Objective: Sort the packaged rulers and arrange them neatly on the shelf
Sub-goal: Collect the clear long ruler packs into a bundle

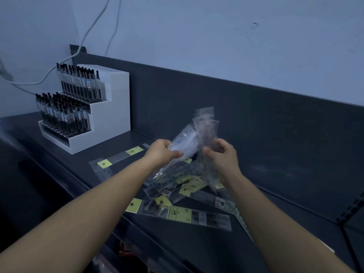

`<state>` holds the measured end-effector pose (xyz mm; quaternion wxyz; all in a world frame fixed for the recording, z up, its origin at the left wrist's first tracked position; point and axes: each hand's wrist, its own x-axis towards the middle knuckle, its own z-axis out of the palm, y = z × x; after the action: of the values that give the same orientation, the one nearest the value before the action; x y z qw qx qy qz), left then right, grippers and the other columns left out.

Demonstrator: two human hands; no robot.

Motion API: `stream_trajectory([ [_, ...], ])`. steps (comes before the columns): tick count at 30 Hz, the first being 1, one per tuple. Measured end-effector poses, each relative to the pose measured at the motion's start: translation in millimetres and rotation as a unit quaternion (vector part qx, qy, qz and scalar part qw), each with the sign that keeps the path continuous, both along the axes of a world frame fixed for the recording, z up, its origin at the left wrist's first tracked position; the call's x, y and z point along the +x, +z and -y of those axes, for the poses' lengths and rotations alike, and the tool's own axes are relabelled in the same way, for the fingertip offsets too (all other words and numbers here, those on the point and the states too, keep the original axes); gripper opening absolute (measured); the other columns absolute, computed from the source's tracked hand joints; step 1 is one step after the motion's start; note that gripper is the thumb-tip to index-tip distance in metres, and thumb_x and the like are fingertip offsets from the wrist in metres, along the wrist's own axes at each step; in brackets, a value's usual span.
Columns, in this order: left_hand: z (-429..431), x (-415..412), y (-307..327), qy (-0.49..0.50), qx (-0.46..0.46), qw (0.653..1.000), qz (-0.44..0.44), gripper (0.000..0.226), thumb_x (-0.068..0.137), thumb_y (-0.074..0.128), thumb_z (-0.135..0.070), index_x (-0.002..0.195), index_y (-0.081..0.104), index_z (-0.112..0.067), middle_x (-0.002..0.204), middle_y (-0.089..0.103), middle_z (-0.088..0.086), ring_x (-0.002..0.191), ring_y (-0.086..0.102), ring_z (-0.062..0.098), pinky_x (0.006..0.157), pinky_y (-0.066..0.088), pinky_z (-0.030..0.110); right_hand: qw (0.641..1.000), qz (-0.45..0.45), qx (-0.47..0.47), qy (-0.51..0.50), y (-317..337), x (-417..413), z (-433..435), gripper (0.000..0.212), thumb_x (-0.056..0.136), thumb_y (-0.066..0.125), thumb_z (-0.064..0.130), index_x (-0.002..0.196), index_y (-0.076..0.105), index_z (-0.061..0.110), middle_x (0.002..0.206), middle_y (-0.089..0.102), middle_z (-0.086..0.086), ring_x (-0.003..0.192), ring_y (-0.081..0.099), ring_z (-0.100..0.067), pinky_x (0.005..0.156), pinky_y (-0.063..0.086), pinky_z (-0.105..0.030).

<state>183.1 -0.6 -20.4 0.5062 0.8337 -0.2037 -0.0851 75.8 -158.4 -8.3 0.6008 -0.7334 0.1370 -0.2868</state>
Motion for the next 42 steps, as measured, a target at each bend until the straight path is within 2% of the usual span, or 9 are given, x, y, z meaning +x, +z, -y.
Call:
stream_trajectory([
  [4, 9, -11, 6, -0.003, -0.062, 0.998, -0.015, 0.018, 0.093, 0.057, -0.028, 0.085, 0.054, -0.013, 0.077, 0.056, -0.001, 0.066, 0.051, 0.015, 0.06, 0.04, 0.028, 0.976, -0.024, 0.217, 0.009, 5, 6, -3, 0.01, 0.091, 0.062, 0.006, 0.098, 0.063, 0.013, 0.097, 0.069, -0.009, 0.091, 0.068, -0.028, 0.082, 0.056, -0.047],
  [9, 23, -23, 10, -0.03, -0.092, 0.995, -0.032, 0.033, 0.096, 0.047, -0.01, 0.069, 0.03, -0.018, 0.067, 0.03, 0.0, 0.059, 0.027, 0.013, 0.054, 0.025, 0.028, 0.962, -0.073, 0.263, 0.002, 11, 15, -13, 0.01, 0.094, 0.049, -0.001, 0.1, 0.055, 0.004, 0.095, 0.064, -0.014, 0.079, 0.064, -0.027, 0.078, 0.056, -0.05],
  [13, 25, -25, 7, -0.049, -0.127, 0.989, -0.066, 0.027, 0.092, 0.059, -0.006, 0.069, 0.047, -0.012, 0.068, 0.041, 0.003, 0.064, 0.038, 0.015, 0.063, 0.035, 0.027, 0.946, -0.105, 0.306, 0.013, 9, 13, -14, 0.011, 0.095, 0.049, 0.003, 0.098, 0.06, 0.001, 0.078, 0.064, -0.01, 0.069, 0.064, -0.024, 0.058, 0.052, -0.037],
  [17, 23, -28, 3, -0.087, -0.135, 0.979, -0.125, 0.02, 0.088, 0.069, -0.014, 0.087, 0.066, 0.006, 0.082, 0.065, 0.018, 0.078, 0.062, 0.028, 0.075, 0.053, 0.04, 0.932, -0.135, 0.332, 0.061, 1, 13, -14, 0.027, 0.096, 0.05, 0.009, 0.12, 0.058, -0.001, 0.098, 0.07, -0.017, 0.084, 0.069, -0.03, 0.065, 0.054, -0.041],
  [22, 17, -20, 4, -0.064, -0.055, 0.992, -0.091, 0.027, 0.096, 0.056, -0.031, 0.083, 0.07, -0.012, 0.078, 0.069, 0.002, 0.069, 0.064, 0.017, 0.06, 0.053, 0.027, 0.946, -0.116, 0.301, 0.033, -4, 14, -7, 0.029, 0.092, 0.055, 0.0, 0.121, 0.056, 0.003, 0.107, 0.069, -0.02, 0.091, 0.069, -0.034, 0.071, 0.056, -0.047],
  [26, -6, 11, -3, -0.044, 0.2, 0.978, 0.051, 0.009, 0.09, 0.062, -0.021, 0.091, 0.07, -0.017, 0.09, 0.065, 0.002, 0.086, 0.061, 0.021, 0.076, 0.048, 0.029, 0.947, -0.168, 0.273, 0.005, -11, 8, 4, 0.025, 0.091, 0.059, 0.003, 0.116, 0.058, 0.002, 0.096, 0.067, -0.015, 0.083, 0.066, -0.031, 0.061, 0.053, -0.044],
  [30, -11, 12, -13, -0.094, 0.39, 0.915, 0.048, 0.063, 0.066, 0.081, -0.053, 0.117, 0.06, -0.022, 0.118, 0.053, 0.001, 0.113, 0.051, 0.024, 0.098, 0.046, 0.04, 0.94, -0.222, 0.26, -0.002, -16, 5, 6, 0.009, 0.092, 0.06, 0.004, 0.1, 0.059, 0.001, 0.083, 0.065, -0.014, 0.072, 0.064, -0.029, 0.059, 0.052, -0.042],
  [36, -2, 14, -12, -0.1, 0.355, 0.928, 0.043, 0.046, 0.076, 0.079, -0.035, 0.107, 0.065, -0.005, 0.11, 0.065, 0.009, 0.088, 0.057, 0.02, 0.074, 0.046, 0.03, 0.937, -0.243, 0.251, -0.011, -18, 7, 10, 0.002, 0.091, 0.06, 0.004, 0.092, 0.06, 0.001, 0.077, 0.063, -0.013, 0.067, 0.062, -0.027, 0.056, 0.051, -0.038],
  [42, 1, 13, -10, -0.091, 0.344, 0.934, 0.009, 0.043, 0.073, 0.082, -0.033, 0.098, 0.059, -0.007, 0.095, 0.061, 0.006, 0.078, 0.055, 0.02, 0.062, 0.043, 0.027, 0.933, -0.25, 0.259, -0.015, -20, 4, 14, 0.009, 0.091, 0.06, 0.004, 0.099, 0.061, 0.001, 0.075, 0.062, -0.011, 0.061, 0.061, -0.025, 0.041, 0.049, -0.029],
])
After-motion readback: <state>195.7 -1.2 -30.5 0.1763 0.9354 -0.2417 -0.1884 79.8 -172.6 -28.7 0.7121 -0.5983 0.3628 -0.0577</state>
